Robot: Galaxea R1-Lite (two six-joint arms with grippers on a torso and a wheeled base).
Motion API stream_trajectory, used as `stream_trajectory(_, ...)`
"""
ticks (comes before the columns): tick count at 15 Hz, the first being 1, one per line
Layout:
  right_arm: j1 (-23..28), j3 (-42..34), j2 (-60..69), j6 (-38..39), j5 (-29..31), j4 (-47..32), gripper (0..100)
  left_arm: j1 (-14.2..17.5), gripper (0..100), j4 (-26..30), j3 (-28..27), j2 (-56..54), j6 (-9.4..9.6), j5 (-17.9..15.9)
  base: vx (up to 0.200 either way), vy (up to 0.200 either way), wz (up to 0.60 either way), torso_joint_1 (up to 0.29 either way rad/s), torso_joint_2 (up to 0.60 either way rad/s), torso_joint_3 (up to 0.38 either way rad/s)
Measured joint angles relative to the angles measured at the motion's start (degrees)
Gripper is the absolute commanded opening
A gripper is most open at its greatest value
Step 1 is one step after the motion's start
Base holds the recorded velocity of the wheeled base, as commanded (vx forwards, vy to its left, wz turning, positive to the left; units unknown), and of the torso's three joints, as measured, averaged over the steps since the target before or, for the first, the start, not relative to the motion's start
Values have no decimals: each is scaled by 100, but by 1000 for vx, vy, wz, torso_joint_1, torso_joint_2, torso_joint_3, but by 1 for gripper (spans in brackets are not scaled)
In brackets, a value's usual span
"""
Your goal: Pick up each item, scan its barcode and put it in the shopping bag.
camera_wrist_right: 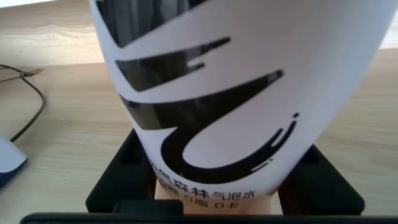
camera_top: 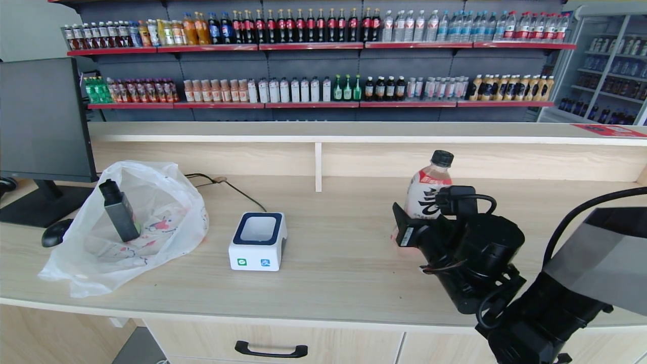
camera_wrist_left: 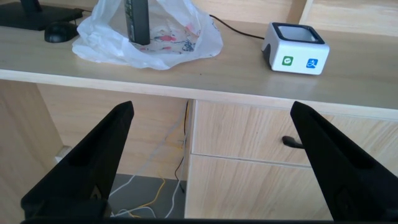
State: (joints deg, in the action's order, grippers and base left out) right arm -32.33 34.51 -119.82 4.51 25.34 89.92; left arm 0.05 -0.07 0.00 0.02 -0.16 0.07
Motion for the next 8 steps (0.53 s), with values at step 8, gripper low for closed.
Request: stream_trajectory(8,-258,-718,877,11,-30,5,0,0,100,0,0,0,0,0,0,0,0,0,0,0)
